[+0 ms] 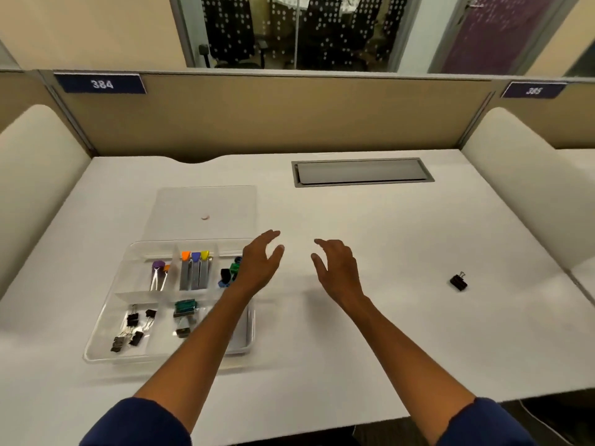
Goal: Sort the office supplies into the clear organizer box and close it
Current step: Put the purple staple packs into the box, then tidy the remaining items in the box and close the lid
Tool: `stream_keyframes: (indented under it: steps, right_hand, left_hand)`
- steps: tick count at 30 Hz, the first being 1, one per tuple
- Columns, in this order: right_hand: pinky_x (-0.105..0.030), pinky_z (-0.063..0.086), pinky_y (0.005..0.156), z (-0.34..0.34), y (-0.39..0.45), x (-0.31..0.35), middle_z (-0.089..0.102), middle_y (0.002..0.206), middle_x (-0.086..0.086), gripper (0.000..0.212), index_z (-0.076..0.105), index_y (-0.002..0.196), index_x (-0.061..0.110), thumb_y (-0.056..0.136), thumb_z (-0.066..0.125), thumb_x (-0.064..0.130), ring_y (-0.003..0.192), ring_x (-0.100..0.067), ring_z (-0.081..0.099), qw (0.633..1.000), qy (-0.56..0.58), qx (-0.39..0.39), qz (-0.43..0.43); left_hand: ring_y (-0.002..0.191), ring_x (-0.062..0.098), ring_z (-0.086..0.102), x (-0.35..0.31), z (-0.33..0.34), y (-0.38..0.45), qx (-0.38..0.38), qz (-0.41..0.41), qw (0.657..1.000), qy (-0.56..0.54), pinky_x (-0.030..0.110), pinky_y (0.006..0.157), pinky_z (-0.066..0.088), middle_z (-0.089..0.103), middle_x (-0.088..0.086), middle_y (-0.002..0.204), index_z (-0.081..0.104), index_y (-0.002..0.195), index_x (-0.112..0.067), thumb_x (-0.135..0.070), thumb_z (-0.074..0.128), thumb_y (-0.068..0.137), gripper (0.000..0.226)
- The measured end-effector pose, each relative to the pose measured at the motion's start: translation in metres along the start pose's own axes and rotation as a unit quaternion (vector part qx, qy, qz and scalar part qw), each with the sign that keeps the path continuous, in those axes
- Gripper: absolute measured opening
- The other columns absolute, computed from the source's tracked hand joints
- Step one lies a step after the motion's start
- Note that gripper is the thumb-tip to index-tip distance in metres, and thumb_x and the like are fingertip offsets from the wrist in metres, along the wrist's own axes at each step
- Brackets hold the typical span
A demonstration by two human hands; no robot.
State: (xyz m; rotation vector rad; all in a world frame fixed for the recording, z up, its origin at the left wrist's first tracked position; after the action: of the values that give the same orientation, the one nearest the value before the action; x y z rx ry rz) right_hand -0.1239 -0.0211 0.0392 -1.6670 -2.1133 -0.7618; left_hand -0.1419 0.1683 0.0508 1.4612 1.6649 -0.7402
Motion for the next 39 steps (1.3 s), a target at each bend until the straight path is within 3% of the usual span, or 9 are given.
stream_keyframes:
  steps: [3, 6, 15, 20, 25, 30, 33, 39]
  right_hand:
    - [-0.043, 0.043, 0.094, -0.024, -0.004, -0.048, 0.050, 0.137, -0.005, 0.044, 0.049, 0.137, 0.025, 0.094, 0.054, 0.035, 0.118, -0.028, 0.050, 0.996, -0.080, -0.010, 0.031]
    - [-0.044, 0.040, 0.099, -0.042, -0.011, -0.093, 0.045, 0.143, -0.006, 0.046, 0.047, 0.138, 0.026, 0.094, 0.054, 0.036, 0.126, -0.029, 0.046, 0.990, -0.125, -0.006, 0.059]
    - [-0.046, 0.043, 0.093, -0.102, -0.034, -0.200, 0.053, 0.135, -0.010, 0.038, 0.059, 0.125, 0.016, 0.090, 0.061, 0.029, 0.117, -0.035, 0.053, 0.973, -0.155, -0.057, 0.160]
    - [-0.048, 0.047, 0.088, -0.132, -0.047, -0.246, 0.055, 0.130, -0.011, 0.040, 0.060, 0.121, 0.016, 0.083, 0.070, 0.024, 0.115, -0.036, 0.054, 0.955, -0.178, -0.106, 0.214]
    - [-0.043, 0.044, 0.087, -0.147, -0.056, -0.284, 0.051, 0.127, -0.008, 0.044, 0.056, 0.125, 0.017, 0.084, 0.069, 0.028, 0.109, -0.032, 0.051, 0.942, -0.150, -0.101, 0.283]
    - [-0.041, 0.048, 0.077, -0.146, -0.060, -0.299, 0.056, 0.110, -0.012, 0.024, 0.058, 0.113, 0.011, 0.089, 0.061, 0.014, 0.098, -0.033, 0.053, 0.947, -0.105, -0.110, 0.283]
    - [-0.041, 0.049, 0.075, -0.147, -0.062, -0.304, 0.059, 0.103, -0.011, 0.016, 0.061, 0.105, 0.009, 0.089, 0.062, 0.012, 0.094, -0.033, 0.055, 0.953, -0.065, -0.127, 0.269]
    - [-0.036, 0.049, 0.079, -0.165, -0.075, -0.311, 0.061, 0.101, -0.003, 0.032, 0.056, 0.112, 0.015, 0.083, 0.068, 0.011, 0.098, -0.022, 0.054, 0.940, 0.040, -0.189, 0.282]
  left_hand:
    - [0.148, 0.023, 0.013, -0.020, 0.056, 0.005, 0.066, 0.050, 0.994, 0.076, 0.035, 0.117, 0.014, 0.024, 0.007, 0.158, 0.038, 0.145, -0.016, -0.027, 0.055, 0.095, 0.053]
    - [0.149, 0.025, -0.007, -0.036, 0.112, 0.001, 0.127, 0.122, 0.968, 0.181, 0.044, 0.119, 0.002, 0.001, 0.007, 0.162, 0.022, 0.151, -0.016, -0.034, 0.051, 0.096, 0.065]
    - [0.148, 0.027, -0.015, -0.059, 0.232, -0.009, 0.202, 0.163, 0.925, 0.276, 0.051, 0.118, 0.000, -0.009, 0.009, 0.161, 0.014, 0.153, -0.016, -0.044, 0.043, 0.096, 0.069]
    - [0.149, 0.027, -0.011, -0.070, 0.273, -0.005, 0.226, 0.159, 0.921, 0.275, 0.051, 0.117, 0.003, -0.005, 0.010, 0.162, 0.017, 0.152, -0.016, -0.044, 0.043, 0.096, 0.068]
    - [0.149, 0.026, -0.010, -0.081, 0.297, 0.001, 0.235, 0.152, 0.923, 0.264, 0.050, 0.118, 0.004, -0.003, 0.009, 0.162, 0.017, 0.152, -0.017, -0.043, 0.043, 0.096, 0.067]
    - [0.149, 0.024, -0.007, -0.093, 0.318, 0.003, 0.249, 0.148, 0.931, 0.222, 0.047, 0.118, 0.003, 0.002, 0.008, 0.162, 0.019, 0.151, -0.018, -0.043, 0.041, 0.096, 0.065]
    - [0.150, 0.024, 0.002, -0.104, 0.330, 0.004, 0.250, 0.150, 0.940, 0.174, 0.044, 0.119, 0.008, 0.014, 0.008, 0.161, 0.026, 0.150, -0.017, -0.033, 0.049, 0.096, 0.060]
    - [0.140, 0.031, 0.032, -0.137, 0.363, 0.004, 0.261, 0.194, 0.936, 0.133, 0.035, 0.113, 0.024, 0.041, 0.015, 0.148, 0.044, 0.140, -0.009, -0.022, 0.059, 0.092, 0.052]
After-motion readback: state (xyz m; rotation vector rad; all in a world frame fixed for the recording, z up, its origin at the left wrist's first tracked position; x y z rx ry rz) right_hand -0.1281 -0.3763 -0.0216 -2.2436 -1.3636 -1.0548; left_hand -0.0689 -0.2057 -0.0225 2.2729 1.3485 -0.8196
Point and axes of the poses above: each hand's wrist, its own y-axis towards the middle knuckle, its own z-axis out of the palm, x = y × z, the point moved 8 cm from there along y, towards the middle knuckle
